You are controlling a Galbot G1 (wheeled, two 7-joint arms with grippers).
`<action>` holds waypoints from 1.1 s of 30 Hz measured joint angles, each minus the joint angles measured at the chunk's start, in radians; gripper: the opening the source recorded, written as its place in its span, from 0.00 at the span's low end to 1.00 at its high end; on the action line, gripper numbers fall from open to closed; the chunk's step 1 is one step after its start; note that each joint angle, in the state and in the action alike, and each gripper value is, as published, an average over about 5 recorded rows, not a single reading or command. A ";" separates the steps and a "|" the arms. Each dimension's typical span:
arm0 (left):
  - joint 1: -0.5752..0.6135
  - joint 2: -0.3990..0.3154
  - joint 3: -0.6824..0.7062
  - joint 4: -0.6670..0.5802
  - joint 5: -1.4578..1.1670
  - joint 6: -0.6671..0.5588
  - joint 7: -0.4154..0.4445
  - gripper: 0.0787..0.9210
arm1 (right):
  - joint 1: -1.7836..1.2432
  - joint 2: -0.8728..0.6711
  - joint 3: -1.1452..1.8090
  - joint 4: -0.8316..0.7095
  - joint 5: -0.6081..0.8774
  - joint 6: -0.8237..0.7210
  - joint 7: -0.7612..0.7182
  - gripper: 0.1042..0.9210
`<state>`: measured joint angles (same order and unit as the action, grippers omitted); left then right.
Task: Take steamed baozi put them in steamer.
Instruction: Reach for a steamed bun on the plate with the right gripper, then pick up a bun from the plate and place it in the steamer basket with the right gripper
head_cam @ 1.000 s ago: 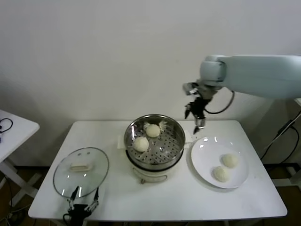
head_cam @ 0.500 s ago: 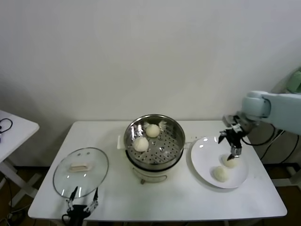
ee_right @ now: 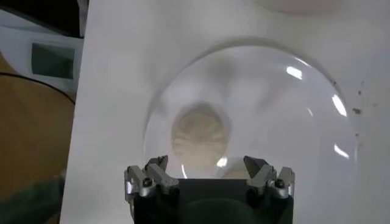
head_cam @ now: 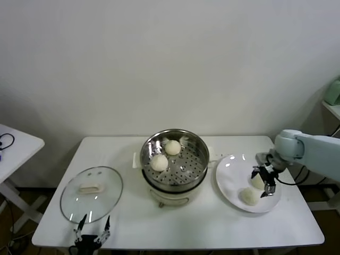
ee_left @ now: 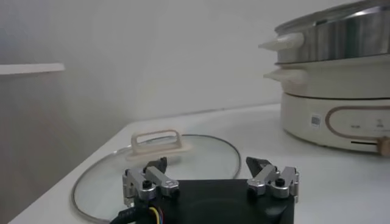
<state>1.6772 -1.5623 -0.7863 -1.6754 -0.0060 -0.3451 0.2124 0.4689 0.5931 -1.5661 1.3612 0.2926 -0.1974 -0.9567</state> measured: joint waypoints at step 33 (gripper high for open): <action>-0.011 -0.002 0.002 0.014 0.014 0.005 -0.007 0.88 | -0.040 0.020 0.092 -0.003 -0.032 0.064 -0.020 0.62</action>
<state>1.6659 -1.5641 -0.7840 -1.6619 0.0075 -0.3405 0.2055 0.4288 0.6129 -1.4742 1.3579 0.2608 -0.1336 -0.9769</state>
